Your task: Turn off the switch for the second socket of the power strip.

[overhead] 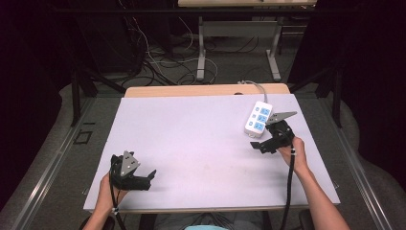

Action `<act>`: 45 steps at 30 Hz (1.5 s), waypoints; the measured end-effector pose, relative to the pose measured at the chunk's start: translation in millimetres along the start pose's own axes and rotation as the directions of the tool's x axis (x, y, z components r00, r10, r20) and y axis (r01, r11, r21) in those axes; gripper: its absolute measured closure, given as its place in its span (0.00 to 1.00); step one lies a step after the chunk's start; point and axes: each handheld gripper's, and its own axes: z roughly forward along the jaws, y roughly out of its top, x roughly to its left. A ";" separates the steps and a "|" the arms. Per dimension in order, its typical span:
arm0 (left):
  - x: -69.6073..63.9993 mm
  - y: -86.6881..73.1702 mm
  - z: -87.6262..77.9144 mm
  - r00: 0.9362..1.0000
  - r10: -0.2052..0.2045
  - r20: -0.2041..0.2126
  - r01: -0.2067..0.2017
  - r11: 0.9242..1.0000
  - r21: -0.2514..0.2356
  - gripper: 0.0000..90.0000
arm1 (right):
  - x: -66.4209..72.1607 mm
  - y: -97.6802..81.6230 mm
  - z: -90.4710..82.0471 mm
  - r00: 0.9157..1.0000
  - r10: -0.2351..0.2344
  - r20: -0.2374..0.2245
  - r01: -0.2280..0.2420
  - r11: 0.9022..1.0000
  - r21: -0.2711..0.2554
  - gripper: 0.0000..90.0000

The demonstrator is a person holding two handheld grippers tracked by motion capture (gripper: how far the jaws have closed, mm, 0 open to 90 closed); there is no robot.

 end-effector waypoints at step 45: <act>-0.8 -0.3 0.4 1.000 0.013 -0.002 -0.013 1.000 0.006 0.00 | -43.2 24.4 22.5 0.997 0.068 0.038 -0.068 0.998 0.000 0.00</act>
